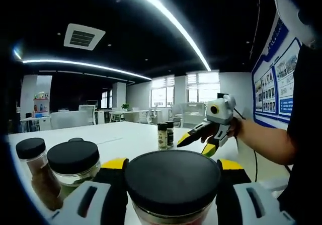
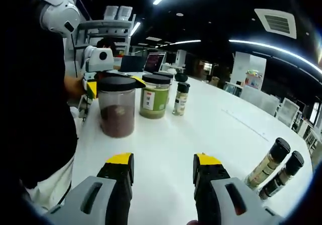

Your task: Pick up the mixed condiments and ingredients on the table and sort them into separate groups

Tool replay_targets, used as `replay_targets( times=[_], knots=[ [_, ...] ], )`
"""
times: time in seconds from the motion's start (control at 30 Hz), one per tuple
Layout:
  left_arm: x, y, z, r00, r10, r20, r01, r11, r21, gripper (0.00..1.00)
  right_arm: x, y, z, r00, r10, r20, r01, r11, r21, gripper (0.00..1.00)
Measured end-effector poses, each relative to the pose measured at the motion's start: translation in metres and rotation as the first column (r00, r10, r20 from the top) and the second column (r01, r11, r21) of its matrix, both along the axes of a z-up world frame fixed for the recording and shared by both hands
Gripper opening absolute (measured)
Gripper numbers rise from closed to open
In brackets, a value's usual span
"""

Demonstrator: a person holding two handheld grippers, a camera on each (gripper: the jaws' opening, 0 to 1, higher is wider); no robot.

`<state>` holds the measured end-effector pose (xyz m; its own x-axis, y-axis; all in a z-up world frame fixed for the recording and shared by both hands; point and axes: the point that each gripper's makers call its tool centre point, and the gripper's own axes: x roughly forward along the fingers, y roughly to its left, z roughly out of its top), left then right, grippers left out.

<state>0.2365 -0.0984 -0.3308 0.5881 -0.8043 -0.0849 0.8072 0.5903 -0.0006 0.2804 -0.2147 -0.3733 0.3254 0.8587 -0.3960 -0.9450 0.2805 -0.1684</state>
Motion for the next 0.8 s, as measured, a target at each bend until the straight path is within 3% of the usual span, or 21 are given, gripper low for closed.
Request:
replay_targets(
  times=[0.13,0.8],
  knots=[
    [-0.003,0.0018,0.0019,1.0,-0.002,-0.017,0.002,1.0,-0.027,0.69,0.0023,-0.0023,-0.0018,1.0,-0.008,-0.002,0.008,1.0,-0.003,0.48],
    [-0.0087,0.0097,0.0037,1.0,0.008,0.022,-0.007,0.999,-0.039,0.65,0.0023,0.0056,-0.0056,1.0,-0.005,-0.007,0.005,1.0,-0.021,0.48]
  ],
)
